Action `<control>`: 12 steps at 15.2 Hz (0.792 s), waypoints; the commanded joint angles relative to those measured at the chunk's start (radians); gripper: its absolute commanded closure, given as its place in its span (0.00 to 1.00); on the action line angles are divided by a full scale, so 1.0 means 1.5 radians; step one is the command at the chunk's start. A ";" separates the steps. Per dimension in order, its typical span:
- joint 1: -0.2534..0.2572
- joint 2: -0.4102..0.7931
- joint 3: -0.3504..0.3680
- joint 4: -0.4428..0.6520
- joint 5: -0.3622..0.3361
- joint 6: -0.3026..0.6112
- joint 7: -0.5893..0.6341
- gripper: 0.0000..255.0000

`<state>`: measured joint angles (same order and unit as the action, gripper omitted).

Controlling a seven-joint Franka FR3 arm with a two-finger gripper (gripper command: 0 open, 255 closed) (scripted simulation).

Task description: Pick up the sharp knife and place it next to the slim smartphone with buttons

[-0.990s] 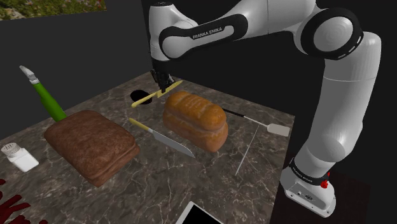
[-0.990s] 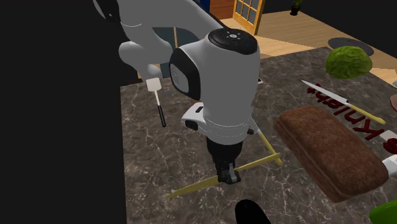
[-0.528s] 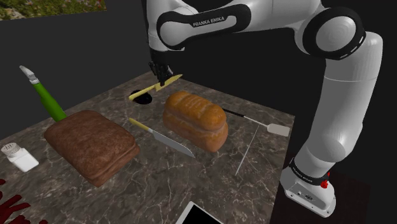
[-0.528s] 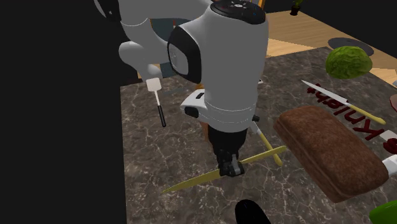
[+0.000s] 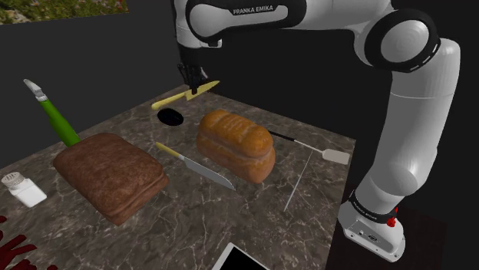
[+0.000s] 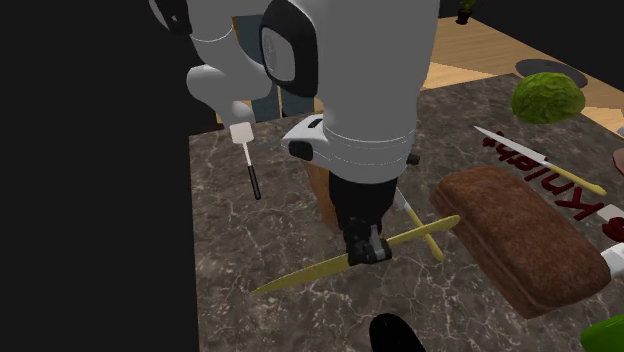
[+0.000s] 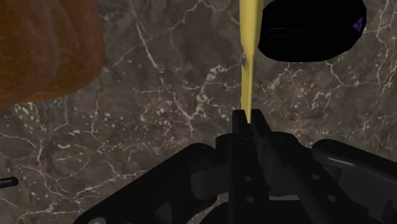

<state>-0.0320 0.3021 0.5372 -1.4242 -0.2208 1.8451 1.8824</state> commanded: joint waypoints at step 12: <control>-0.029 -0.323 0.012 -0.339 0.172 0.063 -0.032 1.00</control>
<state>-0.0800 -0.1362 0.5582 -1.8866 0.0118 1.9332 1.8416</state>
